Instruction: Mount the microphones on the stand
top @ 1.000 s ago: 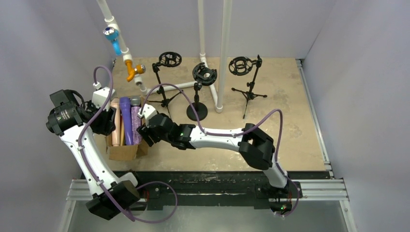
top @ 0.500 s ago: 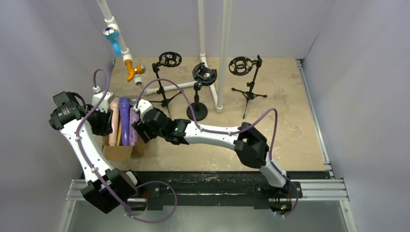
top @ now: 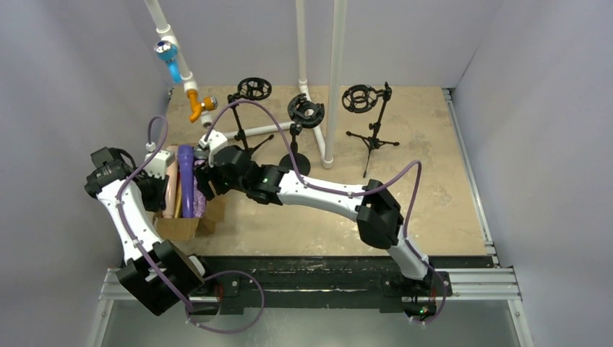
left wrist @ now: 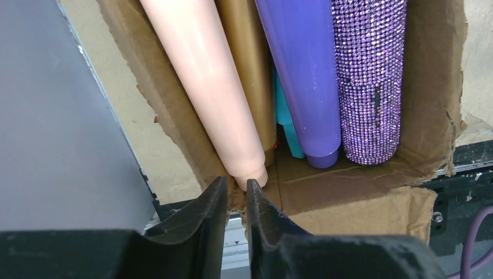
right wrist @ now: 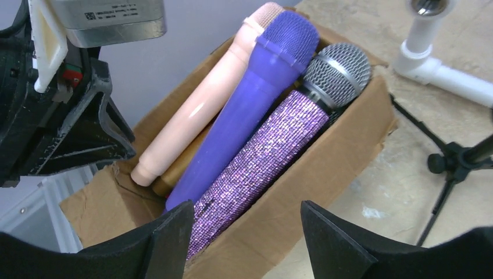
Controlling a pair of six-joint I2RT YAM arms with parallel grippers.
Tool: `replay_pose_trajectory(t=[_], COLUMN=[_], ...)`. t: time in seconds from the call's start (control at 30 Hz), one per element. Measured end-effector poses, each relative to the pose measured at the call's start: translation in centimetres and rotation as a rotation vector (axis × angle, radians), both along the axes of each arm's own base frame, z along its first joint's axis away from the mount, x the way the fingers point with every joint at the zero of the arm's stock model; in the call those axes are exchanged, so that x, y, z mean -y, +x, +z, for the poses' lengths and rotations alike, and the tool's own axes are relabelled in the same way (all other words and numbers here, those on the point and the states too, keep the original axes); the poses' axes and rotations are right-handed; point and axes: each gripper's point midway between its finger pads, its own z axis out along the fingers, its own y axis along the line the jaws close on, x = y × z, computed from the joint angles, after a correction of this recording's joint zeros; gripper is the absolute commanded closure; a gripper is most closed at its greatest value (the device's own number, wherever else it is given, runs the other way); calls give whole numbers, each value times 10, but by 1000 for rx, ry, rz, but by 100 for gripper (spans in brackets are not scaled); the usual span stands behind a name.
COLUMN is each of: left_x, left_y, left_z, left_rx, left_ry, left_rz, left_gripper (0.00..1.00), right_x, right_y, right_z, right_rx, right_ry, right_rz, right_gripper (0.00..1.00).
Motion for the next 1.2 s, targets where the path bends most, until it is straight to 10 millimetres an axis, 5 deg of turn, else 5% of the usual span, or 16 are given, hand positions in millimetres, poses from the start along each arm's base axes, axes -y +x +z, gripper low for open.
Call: replay_pose_trajectory(t=[0.13, 0.3, 0.43, 0.53, 0.83, 1.0, 1.2], left_x=[1, 17, 35, 45, 58, 67, 86], left_y=[-2, -4, -10, -13, -4, -3, -8], left_z=[-13, -25, -28, -26, 15, 37, 29], left_rx=[-35, -81, -109, -111, -4, 66, 26], left_ry=[-28, -141, -240, -286, -321, -305, -348], left_rz=[-8, -48, -89, -108, -114, -95, -107], left_gripper=[95, 98, 97, 87, 31, 28, 34], right_x=[-12, -11, -10, -8, 35, 69, 99], right_y=[-3, -2, -4, -8, 2, -5, -21], right_z=[-21, -71, -73, -71, -67, -68, -70], right_rx=[-27, -71, -86, -95, -87, -81, -90], right_ry=[-24, -120, -104, -91, -105, -151, -173], right_rz=[22, 13, 10, 12, -68, -113, -152], right_gripper=[32, 43, 73, 98, 100, 100, 100])
